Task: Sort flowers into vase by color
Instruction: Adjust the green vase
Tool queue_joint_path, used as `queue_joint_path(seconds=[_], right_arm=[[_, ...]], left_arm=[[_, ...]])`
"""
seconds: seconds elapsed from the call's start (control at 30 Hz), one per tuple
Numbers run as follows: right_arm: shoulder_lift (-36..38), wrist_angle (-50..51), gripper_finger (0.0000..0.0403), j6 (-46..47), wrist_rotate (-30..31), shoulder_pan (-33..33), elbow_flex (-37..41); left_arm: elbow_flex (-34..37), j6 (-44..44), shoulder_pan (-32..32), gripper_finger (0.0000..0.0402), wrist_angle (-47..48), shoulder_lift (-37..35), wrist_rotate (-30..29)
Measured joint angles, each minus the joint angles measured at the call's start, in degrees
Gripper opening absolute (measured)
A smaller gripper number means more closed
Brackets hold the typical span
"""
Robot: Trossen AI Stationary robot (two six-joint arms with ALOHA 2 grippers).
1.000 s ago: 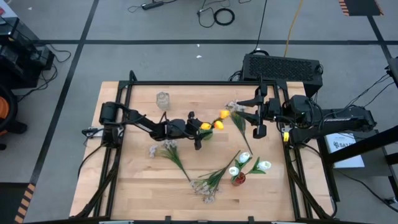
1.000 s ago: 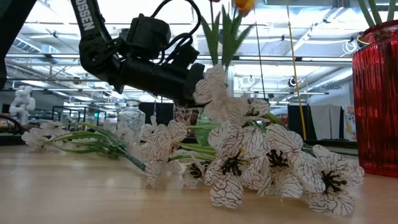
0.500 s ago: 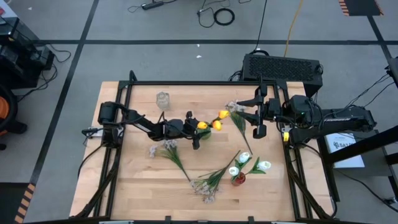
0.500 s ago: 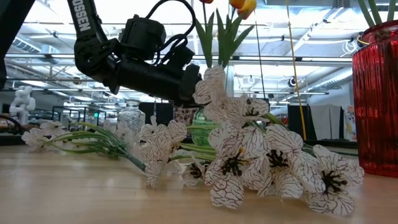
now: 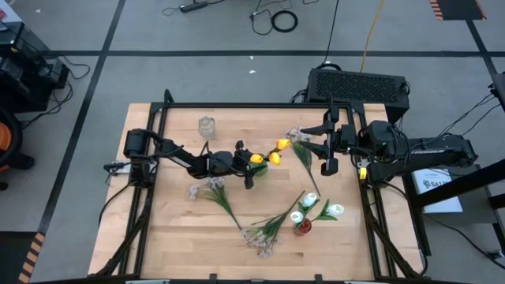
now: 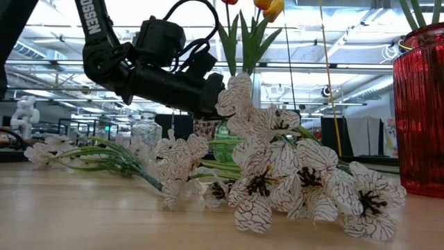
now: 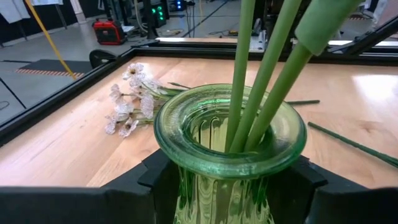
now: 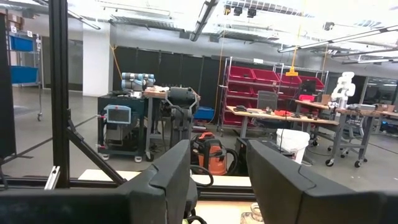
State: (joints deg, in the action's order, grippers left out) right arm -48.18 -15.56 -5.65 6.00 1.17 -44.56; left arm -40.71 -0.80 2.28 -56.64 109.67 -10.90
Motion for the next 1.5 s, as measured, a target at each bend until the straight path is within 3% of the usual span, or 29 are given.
queue_joint_path(seconds=[0.27, 0.67, 1.27, 1.5], right_arm=[[0.0, 0.0, 0.0151, 0.0, 0.0, 0.0, 0.0], [0.0, 0.0, 0.0151, 0.0, 0.0, 0.0, 0.0], [0.0, 0.1, 0.0151, -0.1, 0.0, 0.0, 0.0], [0.0, 0.2, 0.0151, 0.0, 0.0, 0.0, 0.0]], left_arm=[[0.0, -0.4, 0.0, 0.0195, 4.3, -2.0, 0.0], [0.1, 0.4, 0.0, 0.0279, 12.1, -4.8, -0.9], [0.1, 0.4, -0.3, 0.0282, 13.2, -7.3, -1.3], [0.1, 0.5, -0.4, 0.0282, 21.1, -11.8, -1.2]])
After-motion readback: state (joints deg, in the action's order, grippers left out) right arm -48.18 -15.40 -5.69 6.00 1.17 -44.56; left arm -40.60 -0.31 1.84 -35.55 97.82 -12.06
